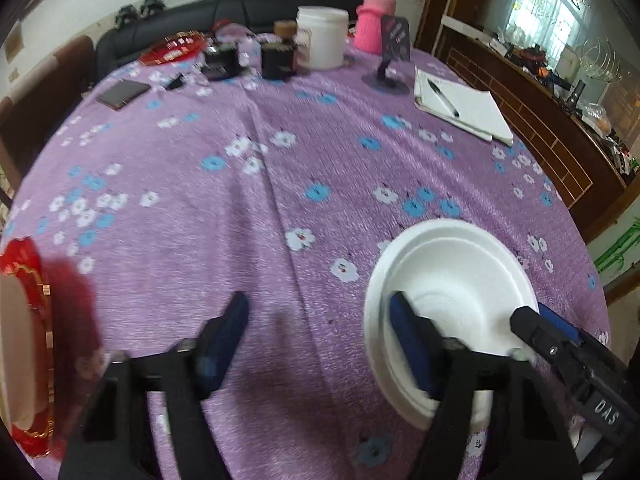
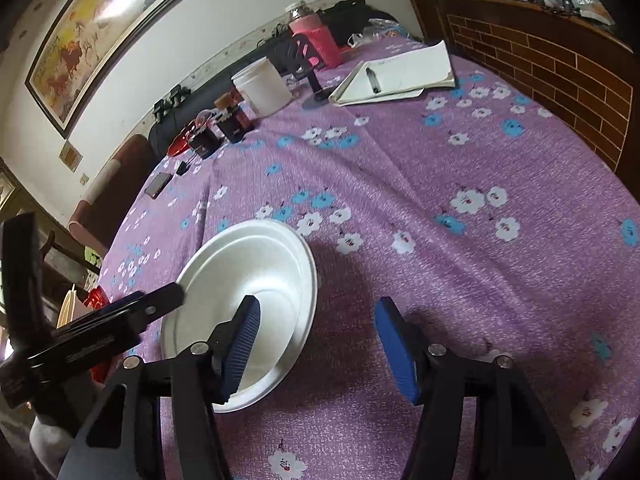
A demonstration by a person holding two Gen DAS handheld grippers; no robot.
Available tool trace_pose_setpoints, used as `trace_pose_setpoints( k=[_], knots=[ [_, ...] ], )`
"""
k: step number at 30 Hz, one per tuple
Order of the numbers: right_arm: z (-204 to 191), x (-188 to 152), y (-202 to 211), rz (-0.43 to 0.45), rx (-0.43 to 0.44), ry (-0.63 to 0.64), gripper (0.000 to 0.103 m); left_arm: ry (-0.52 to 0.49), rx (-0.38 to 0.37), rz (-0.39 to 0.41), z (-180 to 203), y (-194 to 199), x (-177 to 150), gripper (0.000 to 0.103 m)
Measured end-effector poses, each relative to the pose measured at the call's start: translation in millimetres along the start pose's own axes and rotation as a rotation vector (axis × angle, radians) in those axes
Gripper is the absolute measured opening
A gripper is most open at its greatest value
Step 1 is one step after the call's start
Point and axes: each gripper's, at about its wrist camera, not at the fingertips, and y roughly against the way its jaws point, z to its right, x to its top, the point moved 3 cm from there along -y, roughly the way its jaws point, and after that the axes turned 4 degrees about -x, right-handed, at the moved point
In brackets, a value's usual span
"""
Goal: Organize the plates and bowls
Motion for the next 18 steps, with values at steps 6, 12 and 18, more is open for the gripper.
trace_pose_setpoints(
  k=[6,12,18],
  knots=[
    [-8.7,-3.1,-8.4,-0.017,0.014,0.022,0.041,-0.031,-0.042,-0.047,15.7,-16.9,-5.4,0.031],
    [-17.6,-3.5,-3.1,-0.003,0.021,0.052,0.018,-0.027,-0.086,-0.048,19.4,-10.3,-8.9,0.014],
    [-30.1,-2.5,-2.3,-0.076,0.102,0.034,0.018,0.088,-0.141,-0.122,-4.8,3.5,-6.9,0.014]
  ],
)
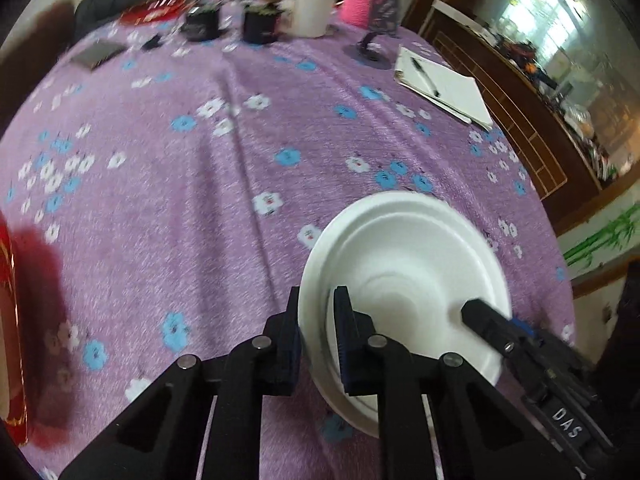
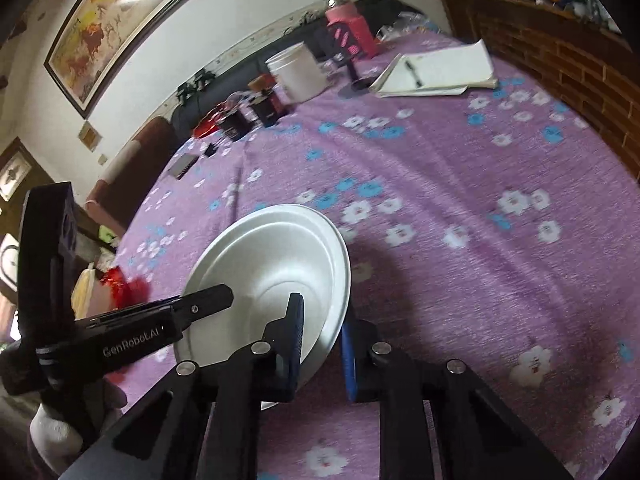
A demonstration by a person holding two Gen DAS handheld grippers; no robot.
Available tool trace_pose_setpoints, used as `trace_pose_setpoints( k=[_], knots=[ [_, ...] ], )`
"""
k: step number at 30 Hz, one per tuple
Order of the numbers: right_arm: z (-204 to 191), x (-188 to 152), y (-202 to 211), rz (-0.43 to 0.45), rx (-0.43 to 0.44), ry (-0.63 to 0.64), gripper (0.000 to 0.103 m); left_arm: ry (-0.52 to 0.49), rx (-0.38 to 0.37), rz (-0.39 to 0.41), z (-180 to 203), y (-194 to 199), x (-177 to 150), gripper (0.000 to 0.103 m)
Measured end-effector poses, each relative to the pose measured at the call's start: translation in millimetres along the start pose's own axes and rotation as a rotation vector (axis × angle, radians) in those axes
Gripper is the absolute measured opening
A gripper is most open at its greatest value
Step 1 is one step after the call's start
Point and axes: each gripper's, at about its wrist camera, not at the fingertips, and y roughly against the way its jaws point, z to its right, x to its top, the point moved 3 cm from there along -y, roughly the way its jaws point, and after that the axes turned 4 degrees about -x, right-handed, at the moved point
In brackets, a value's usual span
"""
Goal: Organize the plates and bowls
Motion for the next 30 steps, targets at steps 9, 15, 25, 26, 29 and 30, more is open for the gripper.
trace_pose_setpoints(
  k=[9,15,25,26,29,30],
  knots=[
    [-16.3,-1.4,-17.6,-0.157,0.234,-0.139,0.018,0.131,-0.110,0.041,-37.2,42.9,6.3,0.014],
    [-59.2,2.5,-13.3,-0.184,0.312,-0.094,0.019,0.205,-0.141,0.130,-68.9,82.0,0.8,0.014],
    [-117.9,10.0,-12.9,-0.217,0.405,-0.038,0.019,0.262,-0.165,0.235,-112.2,125.1,-11.0,0.015],
    [-120.5,9.8,-11.1,-0.200,0.378,-0.015,0.019,0.247,-0.156,0.232,-110.0,122.2,-12.4,0.017],
    [-122.1,7.5,-9.2,-0.146,0.272,0.046,0.019,0.214,-0.147,0.197,-104.0,106.1,-17.1,0.024],
    [-119.8,6.8,-10.4,-0.138,0.244,0.053,0.019,0.204,-0.138,0.174,-101.0,94.6,-19.0,0.025]
  ],
)
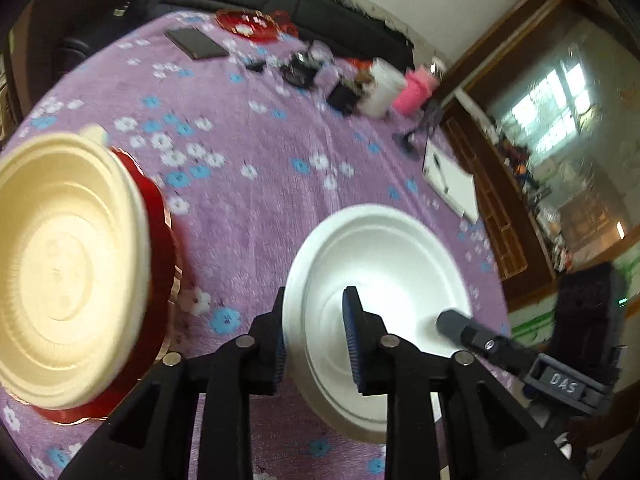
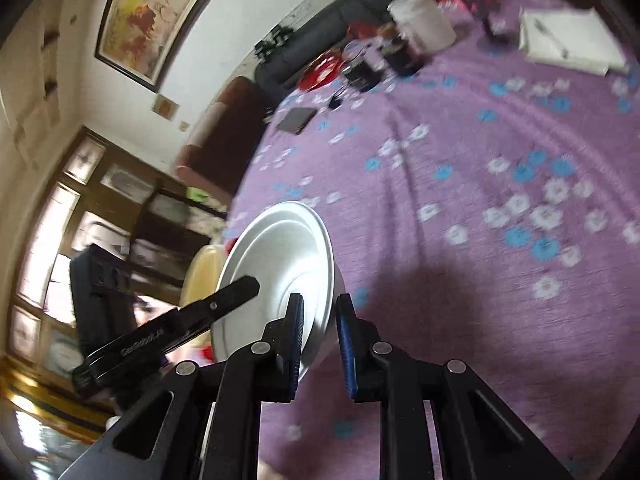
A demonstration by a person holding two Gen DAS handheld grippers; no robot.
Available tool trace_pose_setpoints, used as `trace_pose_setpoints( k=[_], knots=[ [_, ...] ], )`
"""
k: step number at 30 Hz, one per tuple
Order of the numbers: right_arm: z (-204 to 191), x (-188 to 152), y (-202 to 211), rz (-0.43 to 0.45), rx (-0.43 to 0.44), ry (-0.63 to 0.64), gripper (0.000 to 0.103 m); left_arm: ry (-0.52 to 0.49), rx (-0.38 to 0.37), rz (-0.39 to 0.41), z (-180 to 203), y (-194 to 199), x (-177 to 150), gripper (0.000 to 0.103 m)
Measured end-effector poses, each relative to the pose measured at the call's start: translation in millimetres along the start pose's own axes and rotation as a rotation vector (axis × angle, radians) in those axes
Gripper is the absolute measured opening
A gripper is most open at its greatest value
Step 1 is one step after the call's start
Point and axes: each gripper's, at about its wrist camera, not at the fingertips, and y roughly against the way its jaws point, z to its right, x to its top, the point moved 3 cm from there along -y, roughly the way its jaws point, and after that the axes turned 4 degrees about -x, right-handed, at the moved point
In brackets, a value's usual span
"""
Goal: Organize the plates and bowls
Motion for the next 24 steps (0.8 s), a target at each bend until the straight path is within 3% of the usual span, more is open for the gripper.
trace_pose_setpoints(
  k=[4,10,17,24],
  knots=[
    [21.8,-2.5,-0.3,0.021,-0.097,-0.009,0.019,-0.031,0.031,-0.051,6.8,-28.1,-11.5,0.026],
    [57.2,-3.8,15.2,0.083,-0.250,-0.023,0.019,-0.158,0.183,0.012,23.8,-37.0,-20.6,0.044],
    [73.1,-9.5,18.4,0.088,-0.247,-0.041,0.019,-0.237,0.356,0.127,25.4,-21.3,-22.1,0.054],
    [65.1,-16.1,12.0,0.086,-0.246,-0.003,0.019,-0.280,0.427,0.193,31.7,-6.2,-23.9,0.064]
  ],
)
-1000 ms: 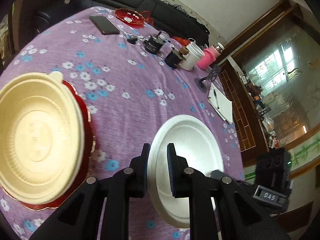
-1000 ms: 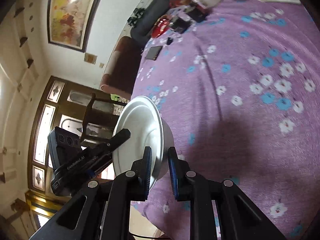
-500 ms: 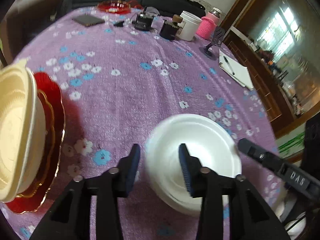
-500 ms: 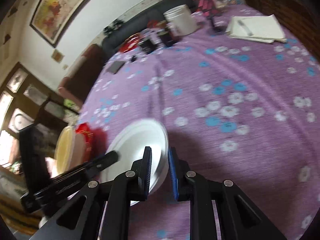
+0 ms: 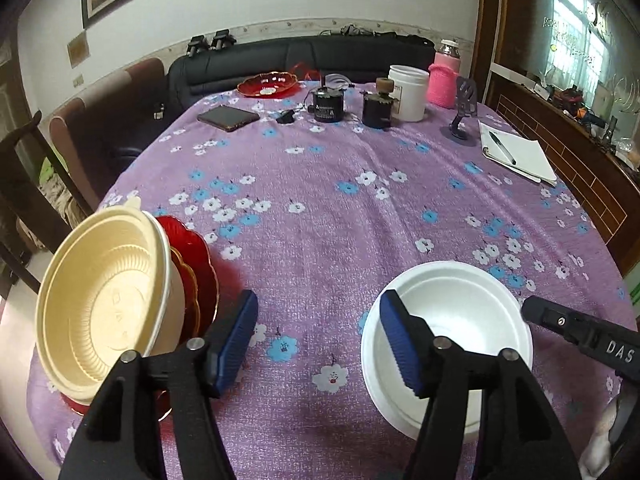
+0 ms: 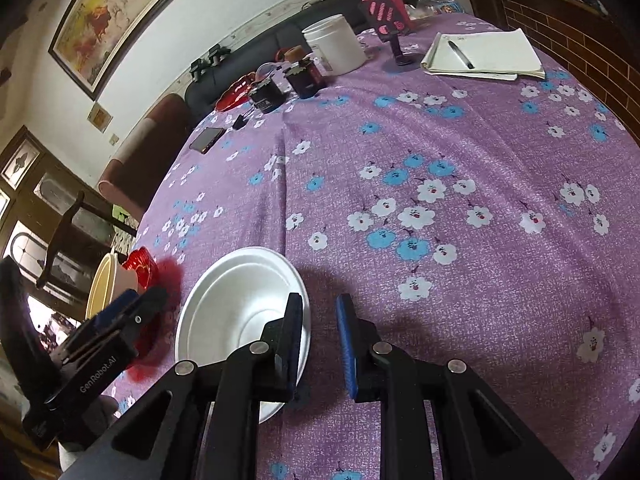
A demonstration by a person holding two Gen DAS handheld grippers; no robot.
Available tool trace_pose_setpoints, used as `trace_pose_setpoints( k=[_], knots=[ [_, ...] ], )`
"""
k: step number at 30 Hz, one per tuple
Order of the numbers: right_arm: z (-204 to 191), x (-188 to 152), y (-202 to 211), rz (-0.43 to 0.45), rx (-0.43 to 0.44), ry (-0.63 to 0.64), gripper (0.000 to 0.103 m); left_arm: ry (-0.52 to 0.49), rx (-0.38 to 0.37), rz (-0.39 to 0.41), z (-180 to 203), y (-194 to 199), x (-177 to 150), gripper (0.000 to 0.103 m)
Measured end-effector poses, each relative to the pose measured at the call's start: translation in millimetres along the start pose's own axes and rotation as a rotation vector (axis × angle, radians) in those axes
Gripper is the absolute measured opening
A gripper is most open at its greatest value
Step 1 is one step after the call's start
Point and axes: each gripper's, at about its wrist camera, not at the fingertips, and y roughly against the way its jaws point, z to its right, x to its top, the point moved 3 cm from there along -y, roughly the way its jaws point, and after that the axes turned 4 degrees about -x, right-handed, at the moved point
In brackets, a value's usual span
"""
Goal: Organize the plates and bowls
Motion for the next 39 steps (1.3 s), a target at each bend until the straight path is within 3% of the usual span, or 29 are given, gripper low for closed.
trace_pose_setpoints(
  k=[6,12,19,32,39],
  knots=[
    [-8.1,-3.6,-4.8,0.015,-0.057,0.062,0.020,0.010,0.007,-0.010,-4.8,-0.1,-0.8,0.065],
    [-6.4,-3.6,-11.8,0.023,-0.110,0.092,0.027,0.015,0.009,-0.012,-7.7,-0.3,-1.5,0.065],
    [11.6,-0.9,-20.1,0.034,-0.219,0.096,0.027,0.089,0.003,0.004,-29.8,5.2,3.2,0.067],
    [13.5,-0.9,-20.5,0.035,-0.222,0.080,0.027,0.126,-0.027,-0.009,-37.7,2.3,2.4,0.068],
    [7.0,-0.3,-15.9,0.050,-0.147,0.061,0.030,0.135,-0.076,-0.044,-32.9,-5.4,-1.3,0.068]
  ],
)
